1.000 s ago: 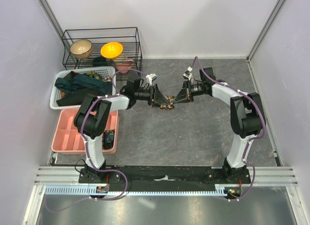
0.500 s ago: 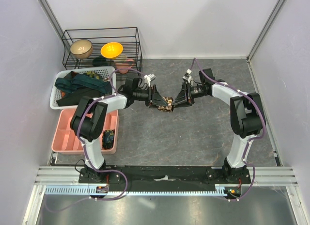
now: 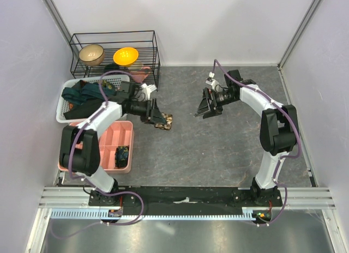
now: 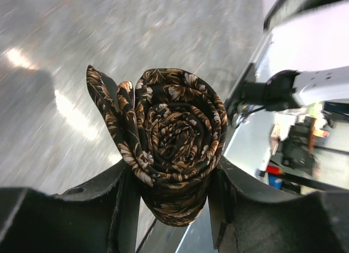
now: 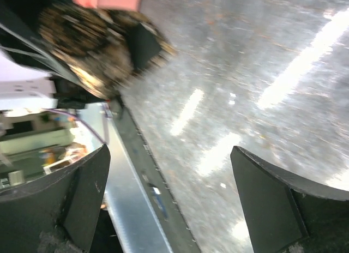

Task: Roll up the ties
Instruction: Place the tie in the storage box.

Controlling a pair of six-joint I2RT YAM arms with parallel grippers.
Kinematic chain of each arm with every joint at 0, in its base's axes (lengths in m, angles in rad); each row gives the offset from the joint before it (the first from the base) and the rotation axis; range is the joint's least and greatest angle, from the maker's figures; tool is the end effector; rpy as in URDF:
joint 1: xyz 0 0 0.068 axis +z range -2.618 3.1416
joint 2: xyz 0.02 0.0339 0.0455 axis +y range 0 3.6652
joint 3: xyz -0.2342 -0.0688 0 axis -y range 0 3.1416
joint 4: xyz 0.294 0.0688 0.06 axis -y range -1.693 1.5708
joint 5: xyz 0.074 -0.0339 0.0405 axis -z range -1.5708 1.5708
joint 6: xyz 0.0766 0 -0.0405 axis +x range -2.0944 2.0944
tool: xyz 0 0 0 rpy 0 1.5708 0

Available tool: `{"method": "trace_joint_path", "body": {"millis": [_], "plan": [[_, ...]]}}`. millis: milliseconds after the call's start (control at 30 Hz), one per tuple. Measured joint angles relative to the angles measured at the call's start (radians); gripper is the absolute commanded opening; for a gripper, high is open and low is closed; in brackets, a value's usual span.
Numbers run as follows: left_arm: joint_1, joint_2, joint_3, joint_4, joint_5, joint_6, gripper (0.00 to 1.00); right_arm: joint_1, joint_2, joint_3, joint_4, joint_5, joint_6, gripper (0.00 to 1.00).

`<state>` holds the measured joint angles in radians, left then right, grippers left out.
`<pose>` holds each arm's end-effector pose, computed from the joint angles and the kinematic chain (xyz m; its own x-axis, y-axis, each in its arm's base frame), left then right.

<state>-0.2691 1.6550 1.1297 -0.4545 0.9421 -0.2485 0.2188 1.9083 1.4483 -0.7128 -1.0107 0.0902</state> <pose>0.3600 -0.1635 0.1525 -0.9212 0.1040 -0.3749 0.3758 0.4877 -0.7880 0.4077 0.1571 0.1520 -0.9355 -0.1590 -0.3156 -0.3530 0.4635 0.8127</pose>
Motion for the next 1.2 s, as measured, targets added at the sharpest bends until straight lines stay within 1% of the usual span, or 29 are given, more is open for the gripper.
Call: {"method": "trace_joint_path", "body": {"millis": [200,367,467,600,700,900,1200], "plan": [[0.133,-0.092,0.051,-0.32,-0.037,0.252,0.02,0.0,0.002,0.045,-0.083,0.076,-0.081,0.98],[0.235,-0.126,0.08,-0.525,-0.082,0.407,0.02,0.0,0.005,0.074,-0.124,0.101,-0.134,0.98],[0.314,-0.132,0.09,-0.614,-0.113,0.476,0.02,0.0,0.005,0.074,-0.147,0.122,-0.159,0.98],[0.403,-0.133,0.09,-0.678,-0.164,0.523,0.02,0.0,0.005,0.074,-0.164,0.138,-0.176,0.98],[0.443,-0.133,0.09,-0.697,-0.206,0.539,0.02,0.0,0.005,0.074,-0.166,0.15,-0.185,0.98],[0.481,-0.125,0.09,-0.699,-0.283,0.546,0.02,0.003,0.005,0.074,-0.169,0.159,-0.193,0.98],[0.487,-0.091,0.09,-0.687,-0.416,0.533,0.02,0.006,0.005,0.073,-0.172,0.172,-0.196,0.98]]}}
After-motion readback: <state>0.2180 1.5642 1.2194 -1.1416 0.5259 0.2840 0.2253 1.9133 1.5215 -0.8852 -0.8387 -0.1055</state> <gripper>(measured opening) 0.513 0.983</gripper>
